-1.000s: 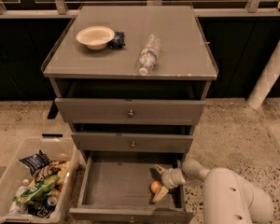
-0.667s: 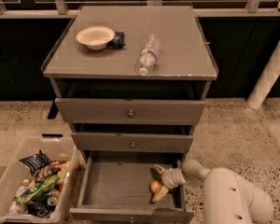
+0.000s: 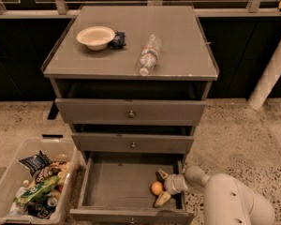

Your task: Pick orange from bottom drawer and place on counter

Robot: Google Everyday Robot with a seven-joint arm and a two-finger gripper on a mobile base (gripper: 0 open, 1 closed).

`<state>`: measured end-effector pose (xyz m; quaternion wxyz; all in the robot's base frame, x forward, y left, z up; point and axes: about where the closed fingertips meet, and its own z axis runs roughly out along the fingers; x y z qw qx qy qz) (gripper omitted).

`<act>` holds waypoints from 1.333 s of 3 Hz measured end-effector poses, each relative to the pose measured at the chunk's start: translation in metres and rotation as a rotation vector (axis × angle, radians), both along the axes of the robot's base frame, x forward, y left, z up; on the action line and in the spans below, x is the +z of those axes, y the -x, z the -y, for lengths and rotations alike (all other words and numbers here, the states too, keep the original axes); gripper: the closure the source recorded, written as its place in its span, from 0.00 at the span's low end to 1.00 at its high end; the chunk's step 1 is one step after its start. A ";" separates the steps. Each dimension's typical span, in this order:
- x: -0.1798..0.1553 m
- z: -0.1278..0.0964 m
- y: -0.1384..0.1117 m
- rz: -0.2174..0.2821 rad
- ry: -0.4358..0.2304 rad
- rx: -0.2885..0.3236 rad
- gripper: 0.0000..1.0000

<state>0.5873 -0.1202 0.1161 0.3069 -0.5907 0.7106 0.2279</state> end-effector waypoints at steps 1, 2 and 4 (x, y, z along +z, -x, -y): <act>0.000 0.000 0.000 0.000 0.000 0.000 0.17; 0.000 0.000 0.000 -0.001 0.000 0.000 0.41; 0.000 0.000 0.000 -0.001 0.000 0.000 0.88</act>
Offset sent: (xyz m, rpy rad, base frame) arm -0.0002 0.0001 -0.0003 0.0001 0.0005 -0.0002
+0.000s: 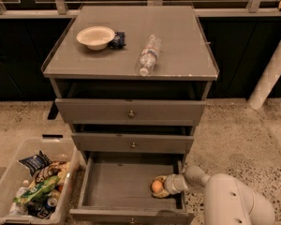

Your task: Pick orange from bottom drawer and place on counter

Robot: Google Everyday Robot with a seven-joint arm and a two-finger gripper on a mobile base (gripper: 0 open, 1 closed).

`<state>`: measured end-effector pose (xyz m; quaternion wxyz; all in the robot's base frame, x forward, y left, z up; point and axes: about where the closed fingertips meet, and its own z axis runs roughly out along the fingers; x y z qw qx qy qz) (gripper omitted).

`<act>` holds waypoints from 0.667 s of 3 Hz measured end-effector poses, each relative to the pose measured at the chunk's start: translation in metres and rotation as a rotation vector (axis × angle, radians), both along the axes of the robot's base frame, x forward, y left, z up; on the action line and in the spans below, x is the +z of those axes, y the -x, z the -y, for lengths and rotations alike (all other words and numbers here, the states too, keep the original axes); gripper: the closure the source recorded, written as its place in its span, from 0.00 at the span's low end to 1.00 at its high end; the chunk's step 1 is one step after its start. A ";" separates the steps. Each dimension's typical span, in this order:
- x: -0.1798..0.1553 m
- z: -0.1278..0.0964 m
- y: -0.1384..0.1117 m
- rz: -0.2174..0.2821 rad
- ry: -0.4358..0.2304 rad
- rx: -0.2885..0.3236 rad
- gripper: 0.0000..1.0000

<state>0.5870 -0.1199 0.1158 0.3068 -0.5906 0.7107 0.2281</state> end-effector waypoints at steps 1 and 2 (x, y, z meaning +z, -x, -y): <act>0.000 0.000 0.000 0.000 0.000 0.000 1.00; 0.008 0.014 0.012 0.006 0.006 -0.036 1.00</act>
Offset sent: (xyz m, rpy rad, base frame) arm -0.0326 -0.0488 0.0283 -0.0234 -0.0236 -0.1126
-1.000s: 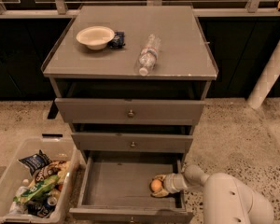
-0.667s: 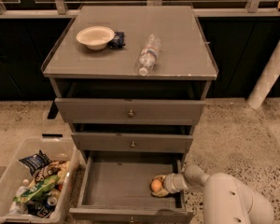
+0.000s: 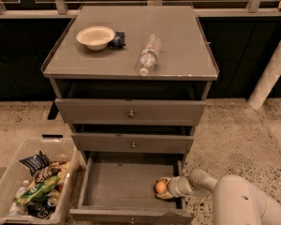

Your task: Pick orange from bottom drawer and place on counter

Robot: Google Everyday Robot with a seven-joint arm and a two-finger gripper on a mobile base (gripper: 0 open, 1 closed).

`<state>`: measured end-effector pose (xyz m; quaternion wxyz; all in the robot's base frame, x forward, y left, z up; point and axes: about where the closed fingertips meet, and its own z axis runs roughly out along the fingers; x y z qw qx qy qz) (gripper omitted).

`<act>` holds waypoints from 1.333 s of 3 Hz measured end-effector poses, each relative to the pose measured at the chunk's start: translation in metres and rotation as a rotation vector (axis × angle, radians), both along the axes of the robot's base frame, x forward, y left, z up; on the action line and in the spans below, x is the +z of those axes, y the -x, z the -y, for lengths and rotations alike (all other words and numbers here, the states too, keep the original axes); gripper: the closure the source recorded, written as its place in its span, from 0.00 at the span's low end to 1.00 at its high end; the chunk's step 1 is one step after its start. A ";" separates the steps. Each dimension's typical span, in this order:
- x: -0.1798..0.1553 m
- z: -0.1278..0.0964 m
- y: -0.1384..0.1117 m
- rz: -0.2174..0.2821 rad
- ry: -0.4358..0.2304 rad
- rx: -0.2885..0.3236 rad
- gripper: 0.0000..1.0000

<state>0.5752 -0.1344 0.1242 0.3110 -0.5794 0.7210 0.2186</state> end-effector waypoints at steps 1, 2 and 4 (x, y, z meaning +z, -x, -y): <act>0.033 0.036 0.020 0.047 0.013 -0.077 1.00; 0.083 0.089 0.042 0.118 0.061 -0.180 1.00; 0.189 0.149 0.108 0.197 0.150 -0.264 1.00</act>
Offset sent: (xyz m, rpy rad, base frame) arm -0.1289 -0.1291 0.1414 -0.1065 -0.1362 -0.2632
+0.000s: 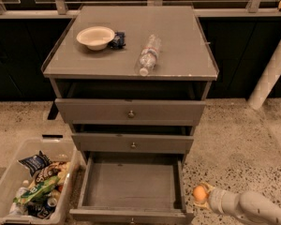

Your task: Pick orange from bottom drawer and place on counter

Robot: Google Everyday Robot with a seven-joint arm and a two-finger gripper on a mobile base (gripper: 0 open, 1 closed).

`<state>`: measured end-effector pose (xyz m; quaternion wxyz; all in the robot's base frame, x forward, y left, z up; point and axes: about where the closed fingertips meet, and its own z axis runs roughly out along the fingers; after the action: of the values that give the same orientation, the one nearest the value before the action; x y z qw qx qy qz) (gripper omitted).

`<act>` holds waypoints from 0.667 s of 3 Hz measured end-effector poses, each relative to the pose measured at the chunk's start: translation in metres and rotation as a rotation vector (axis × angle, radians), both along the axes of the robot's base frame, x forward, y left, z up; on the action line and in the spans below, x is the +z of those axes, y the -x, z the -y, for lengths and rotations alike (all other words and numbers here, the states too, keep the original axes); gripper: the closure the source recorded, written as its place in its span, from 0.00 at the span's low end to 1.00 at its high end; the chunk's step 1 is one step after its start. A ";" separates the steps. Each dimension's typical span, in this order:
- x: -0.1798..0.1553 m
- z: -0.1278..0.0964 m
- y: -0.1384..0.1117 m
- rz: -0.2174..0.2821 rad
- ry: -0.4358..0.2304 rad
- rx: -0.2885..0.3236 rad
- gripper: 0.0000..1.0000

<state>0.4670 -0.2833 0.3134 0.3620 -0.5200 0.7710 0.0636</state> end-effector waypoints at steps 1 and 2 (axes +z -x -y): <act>0.063 0.005 0.010 0.065 0.042 0.012 1.00; 0.146 0.009 0.001 0.172 0.086 0.004 1.00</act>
Offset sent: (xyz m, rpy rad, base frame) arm 0.0024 -0.0136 0.2254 -0.1194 -0.2713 -0.0176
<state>0.4658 -0.2923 0.4596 0.4038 -0.5402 0.7382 -0.0139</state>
